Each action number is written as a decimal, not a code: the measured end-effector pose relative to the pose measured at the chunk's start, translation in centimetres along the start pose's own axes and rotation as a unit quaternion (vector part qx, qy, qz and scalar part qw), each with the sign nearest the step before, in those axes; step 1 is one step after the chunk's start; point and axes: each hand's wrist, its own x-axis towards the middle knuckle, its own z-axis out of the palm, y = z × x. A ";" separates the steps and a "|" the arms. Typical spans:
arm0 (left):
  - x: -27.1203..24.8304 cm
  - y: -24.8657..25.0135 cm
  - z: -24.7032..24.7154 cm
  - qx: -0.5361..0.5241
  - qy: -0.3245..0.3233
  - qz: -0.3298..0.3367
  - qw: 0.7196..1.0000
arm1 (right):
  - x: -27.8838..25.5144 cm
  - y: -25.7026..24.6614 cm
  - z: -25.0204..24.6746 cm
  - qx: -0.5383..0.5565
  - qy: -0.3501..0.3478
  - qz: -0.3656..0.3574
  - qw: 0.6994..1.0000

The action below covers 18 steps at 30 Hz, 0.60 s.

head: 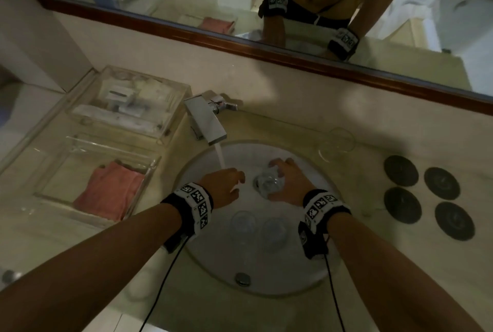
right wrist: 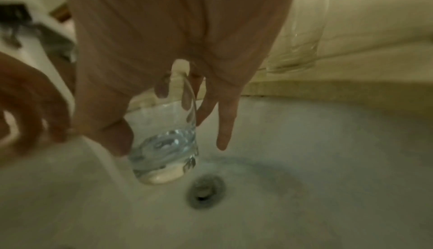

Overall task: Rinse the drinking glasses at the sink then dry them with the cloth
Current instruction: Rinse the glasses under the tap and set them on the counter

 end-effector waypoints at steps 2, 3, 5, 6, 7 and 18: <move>-0.3 -0.2 -0.6 -0.052 0.017 0.015 0.998 | 0.4 -1.3 0.7 0.063 0.043 -0.006 0.997; -0.5 -0.3 -0.8 -0.090 0.027 0.020 0.995 | 0.7 -2.0 1.3 0.085 0.056 -0.006 0.995; -0.8 -0.6 -1.2 -0.188 0.055 0.022 0.980 | 1.4 -3.4 2.4 0.118 0.072 -0.002 0.990; -1.0 -0.6 -1.4 -0.229 0.074 0.020 0.970 | 1.7 -3.9 2.9 0.132 0.078 -0.002 0.988; -1.1 -1.1 -1.6 -0.245 0.094 0.019 0.965 | 2.2 -4.6 3.5 0.148 0.083 -0.005 0.985; -1.2 -5.7 -4.6 0.217 0.132 0.185 0.950 | 5.5 -8.5 6.8 0.089 0.035 -0.035 0.995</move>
